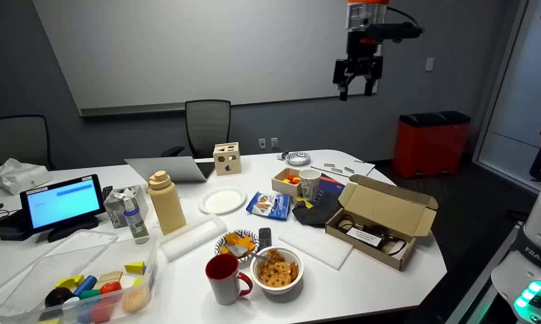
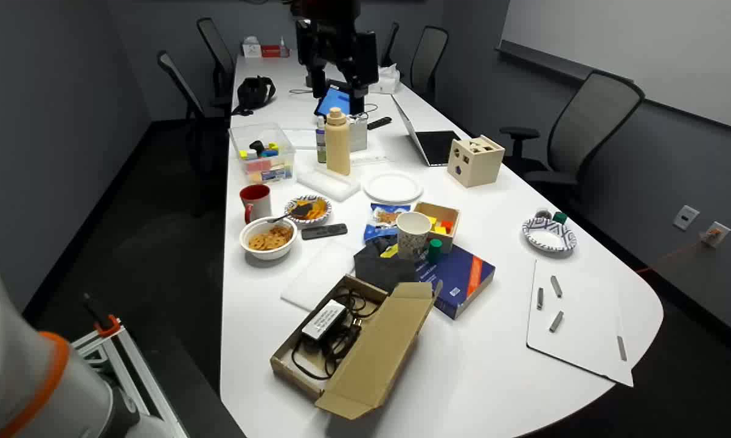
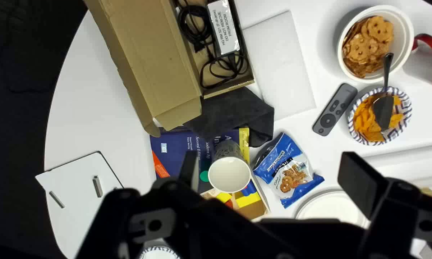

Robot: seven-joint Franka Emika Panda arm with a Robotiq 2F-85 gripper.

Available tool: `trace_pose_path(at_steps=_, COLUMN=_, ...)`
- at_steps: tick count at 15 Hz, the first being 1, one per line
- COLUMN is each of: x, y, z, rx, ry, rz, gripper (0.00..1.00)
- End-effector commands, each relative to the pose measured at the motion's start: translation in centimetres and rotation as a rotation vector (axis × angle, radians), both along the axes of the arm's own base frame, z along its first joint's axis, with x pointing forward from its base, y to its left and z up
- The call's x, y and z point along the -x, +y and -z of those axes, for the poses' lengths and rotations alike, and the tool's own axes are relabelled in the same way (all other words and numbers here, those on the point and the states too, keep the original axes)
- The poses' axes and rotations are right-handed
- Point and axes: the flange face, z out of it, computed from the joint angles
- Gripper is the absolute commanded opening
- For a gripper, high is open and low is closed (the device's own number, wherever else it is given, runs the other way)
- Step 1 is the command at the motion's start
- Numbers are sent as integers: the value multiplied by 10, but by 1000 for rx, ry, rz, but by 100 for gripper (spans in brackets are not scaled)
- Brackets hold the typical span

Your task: Close the box

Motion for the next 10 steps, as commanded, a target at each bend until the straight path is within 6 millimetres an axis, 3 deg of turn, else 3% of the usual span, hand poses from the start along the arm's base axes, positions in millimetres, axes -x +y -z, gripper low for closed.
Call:
trace_pose_path(at_steps=1, x=0, y=0, z=-1, rx=0, ry=0, rz=0, gripper=100)
trace_pose_path(at_steps=7, x=0, y=0, z=-2, rx=0, ry=-1, rz=0, gripper=100)
trace_pose_path(at_steps=10, x=-12, y=-38, z=9, rx=-4, ry=-58, rz=146, gripper=100)
